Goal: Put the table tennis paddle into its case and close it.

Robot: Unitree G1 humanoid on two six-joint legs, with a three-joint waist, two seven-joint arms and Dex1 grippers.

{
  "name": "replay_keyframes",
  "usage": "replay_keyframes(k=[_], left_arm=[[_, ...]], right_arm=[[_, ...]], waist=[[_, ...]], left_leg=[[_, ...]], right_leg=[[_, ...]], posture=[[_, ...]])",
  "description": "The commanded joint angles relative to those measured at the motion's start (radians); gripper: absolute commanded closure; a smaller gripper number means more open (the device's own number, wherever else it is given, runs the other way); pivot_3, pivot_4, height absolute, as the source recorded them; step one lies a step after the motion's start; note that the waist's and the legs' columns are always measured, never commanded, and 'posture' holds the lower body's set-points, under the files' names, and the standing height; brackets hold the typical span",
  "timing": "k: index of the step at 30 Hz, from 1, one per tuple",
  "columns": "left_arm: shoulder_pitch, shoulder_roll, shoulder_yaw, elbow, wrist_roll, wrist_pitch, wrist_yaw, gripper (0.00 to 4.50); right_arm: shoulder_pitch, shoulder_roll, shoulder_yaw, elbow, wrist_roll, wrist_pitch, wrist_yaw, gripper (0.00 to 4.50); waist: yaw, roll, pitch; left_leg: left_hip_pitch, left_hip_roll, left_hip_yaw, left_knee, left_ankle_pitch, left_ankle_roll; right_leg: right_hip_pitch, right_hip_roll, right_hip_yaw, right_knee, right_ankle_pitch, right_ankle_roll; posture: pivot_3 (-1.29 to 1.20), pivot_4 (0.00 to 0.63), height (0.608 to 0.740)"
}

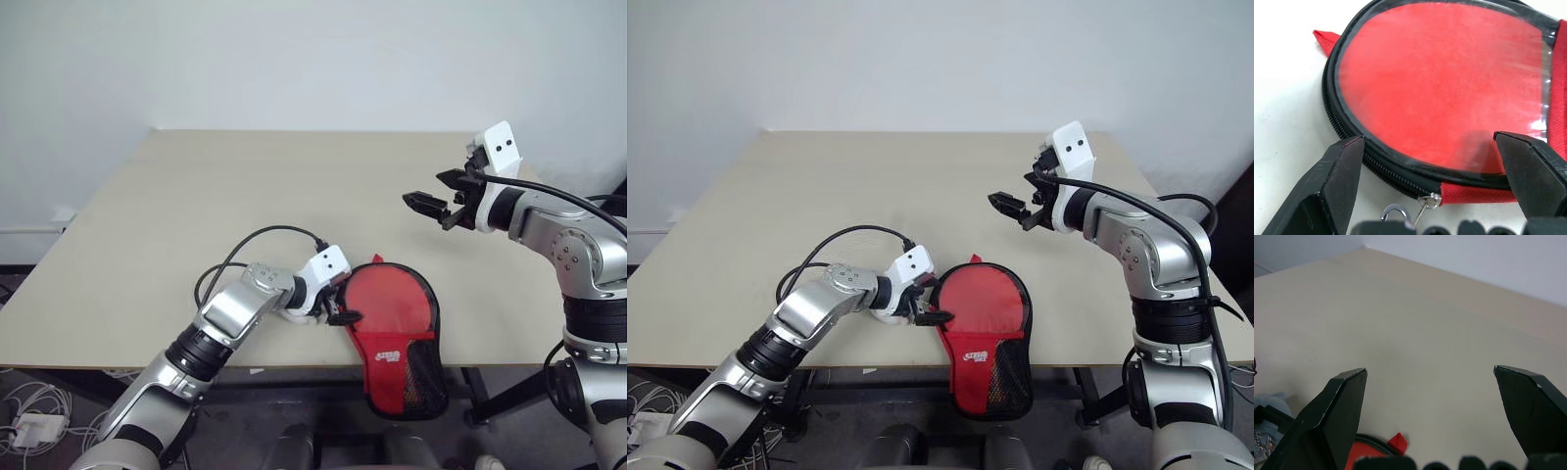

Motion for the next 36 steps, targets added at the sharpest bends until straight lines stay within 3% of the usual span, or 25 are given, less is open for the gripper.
replay_keyframes(k=[1,16,23,36], left_arm=[[-0.025,-0.008,0.031,0.012,0.034,-0.022,0.005,0.03],[-0.124,-0.09,0.024,-0.096,0.037,-0.121,-0.107,0.03],[-0.09,-0.252,-0.05,0.021,0.109,-0.201,-0.038,0.03],[0.015,-0.29,-0.109,0.051,0.239,-0.249,0.028,0.03]], right_arm=[[-0.015,0.001,-0.029,-0.036,0.002,-0.008,-0.007,0.0],[-0.055,-0.047,-0.015,0.014,-0.009,-0.031,0.078,0.0],[-0.144,-0.04,0.041,0.189,-0.082,-0.129,0.139,0.0],[-0.409,0.134,0.203,0.692,-0.264,-0.41,0.295,0.0]], waist=[[0.0,0.0,0.0],[0.004,0.0,0.0],[0.0,0.001,-0.001],[-0.005,0.002,-0.001]], left_leg=[[0.0,0.0,0.0,0.0,0.0,0.0],[-0.001,-0.001,-0.001,0.002,0.0,0.0],[0.0,-0.001,0.0,0.002,0.0,0.0],[0.0,-0.001,0.0,0.003,0.0,0.0]], right_leg=[[0.0,0.0,0.0,0.0,0.0,0.0],[0.001,-0.001,-0.001,0.0,0.0,0.0],[0.001,0.0,0.0,0.0,0.0,0.0],[0.001,0.0,0.0,0.002,0.001,0.0]], posture=[[0.0,0.0,0.734],[0.0,0.0,0.734],[0.0,0.0,0.734],[0.0,0.0,0.734]])
